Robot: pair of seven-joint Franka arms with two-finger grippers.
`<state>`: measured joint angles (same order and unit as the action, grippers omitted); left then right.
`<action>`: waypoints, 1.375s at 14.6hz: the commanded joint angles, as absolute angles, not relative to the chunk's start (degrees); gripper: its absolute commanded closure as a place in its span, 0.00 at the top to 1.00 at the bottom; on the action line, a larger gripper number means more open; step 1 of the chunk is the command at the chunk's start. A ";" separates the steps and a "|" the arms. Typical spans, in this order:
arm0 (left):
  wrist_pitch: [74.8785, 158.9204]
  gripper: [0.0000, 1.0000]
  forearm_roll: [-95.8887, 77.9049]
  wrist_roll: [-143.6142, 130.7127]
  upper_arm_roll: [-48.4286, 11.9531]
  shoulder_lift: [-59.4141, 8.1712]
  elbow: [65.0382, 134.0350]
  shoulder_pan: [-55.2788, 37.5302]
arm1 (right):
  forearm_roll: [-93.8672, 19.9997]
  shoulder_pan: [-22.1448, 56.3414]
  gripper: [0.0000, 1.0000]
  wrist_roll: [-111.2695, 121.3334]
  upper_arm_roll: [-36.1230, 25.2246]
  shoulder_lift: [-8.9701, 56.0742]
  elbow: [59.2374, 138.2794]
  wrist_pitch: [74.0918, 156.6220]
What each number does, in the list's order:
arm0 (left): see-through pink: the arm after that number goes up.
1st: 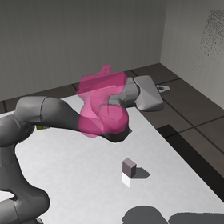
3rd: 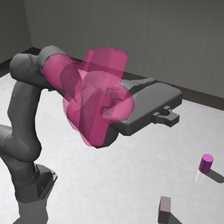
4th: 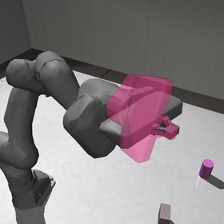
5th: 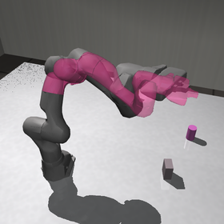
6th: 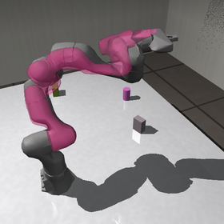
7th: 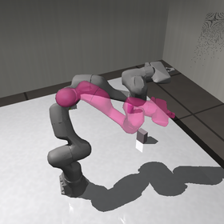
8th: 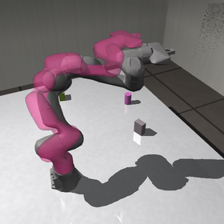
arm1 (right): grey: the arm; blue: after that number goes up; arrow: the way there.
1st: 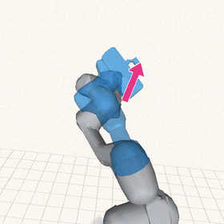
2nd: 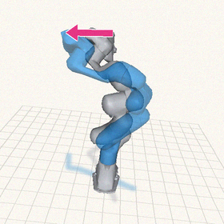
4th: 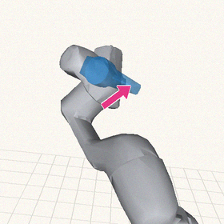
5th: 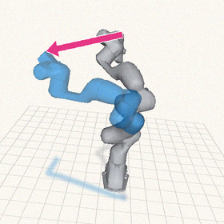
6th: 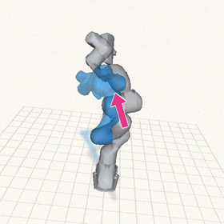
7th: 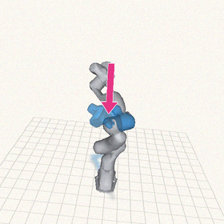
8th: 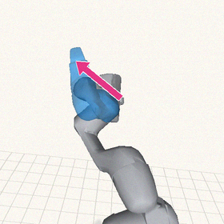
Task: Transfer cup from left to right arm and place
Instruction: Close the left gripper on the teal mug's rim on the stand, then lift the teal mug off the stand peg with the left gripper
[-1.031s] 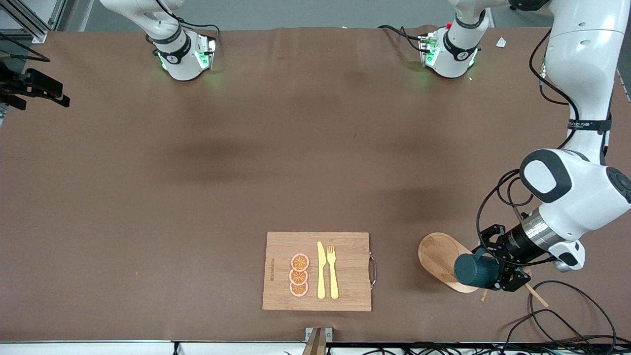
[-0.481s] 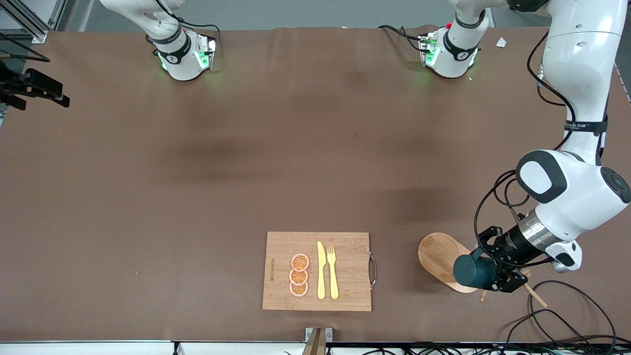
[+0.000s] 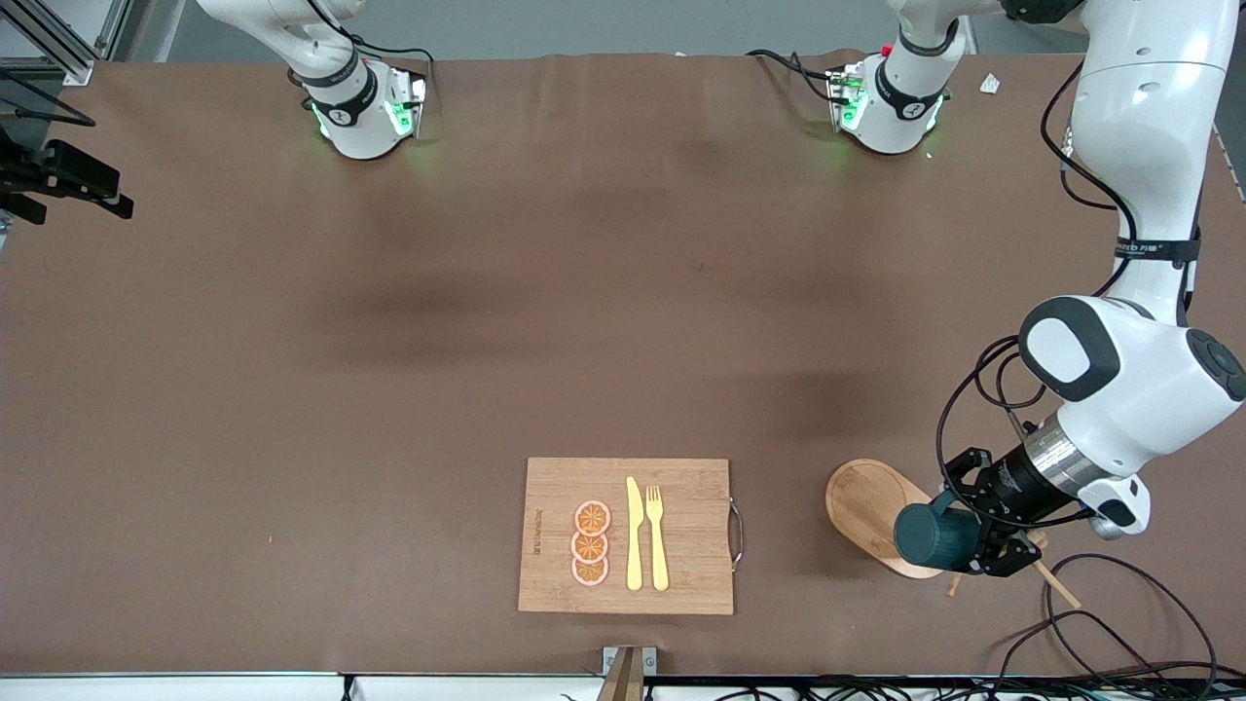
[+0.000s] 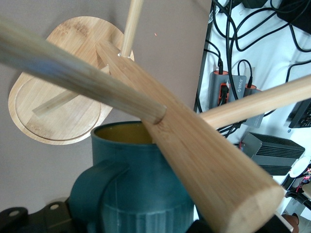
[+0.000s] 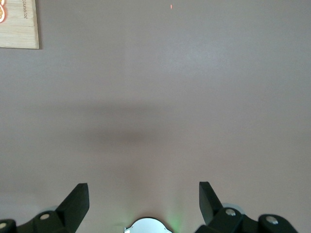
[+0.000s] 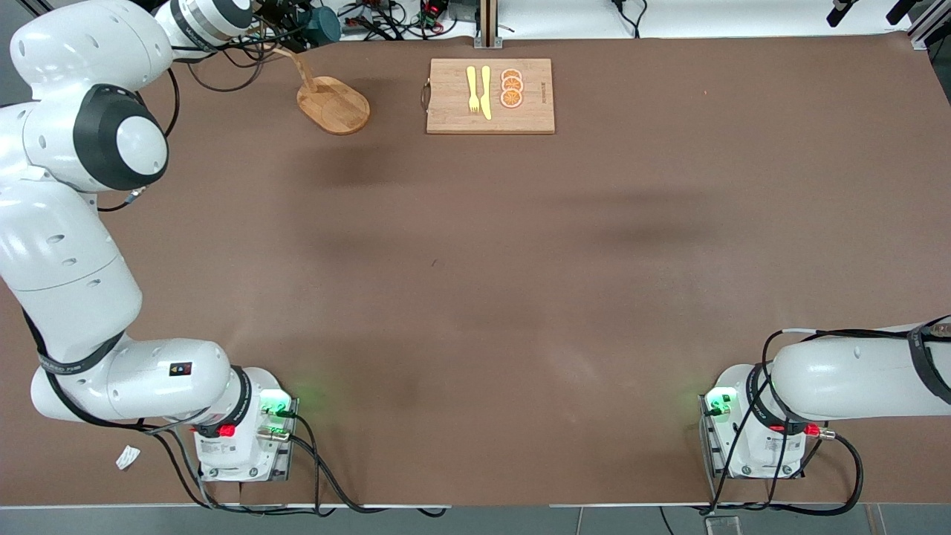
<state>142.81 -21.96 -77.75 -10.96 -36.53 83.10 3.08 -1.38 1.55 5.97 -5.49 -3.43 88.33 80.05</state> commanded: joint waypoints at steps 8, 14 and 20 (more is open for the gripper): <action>140.19 0.70 -21.97 -78.31 -11.95 -32.88 83.06 2.55 | -0.62 1.49 1.00 5.54 -5.45 -4.13 88.77 79.89; 136.15 0.70 -21.97 -78.49 -12.04 -29.80 82.97 1.59 | -0.62 1.41 1.00 5.45 -5.62 -3.87 87.89 79.98; 132.28 0.70 -19.35 -78.93 -12.04 -26.37 82.97 -1.40 | -0.61 1.32 1.00 4.92 -5.62 -3.25 87.36 80.42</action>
<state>133.31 -21.46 -77.82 -12.39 -28.28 82.45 0.07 -1.34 1.51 5.81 -5.82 -3.42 87.82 80.23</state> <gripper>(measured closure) 0.141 0.000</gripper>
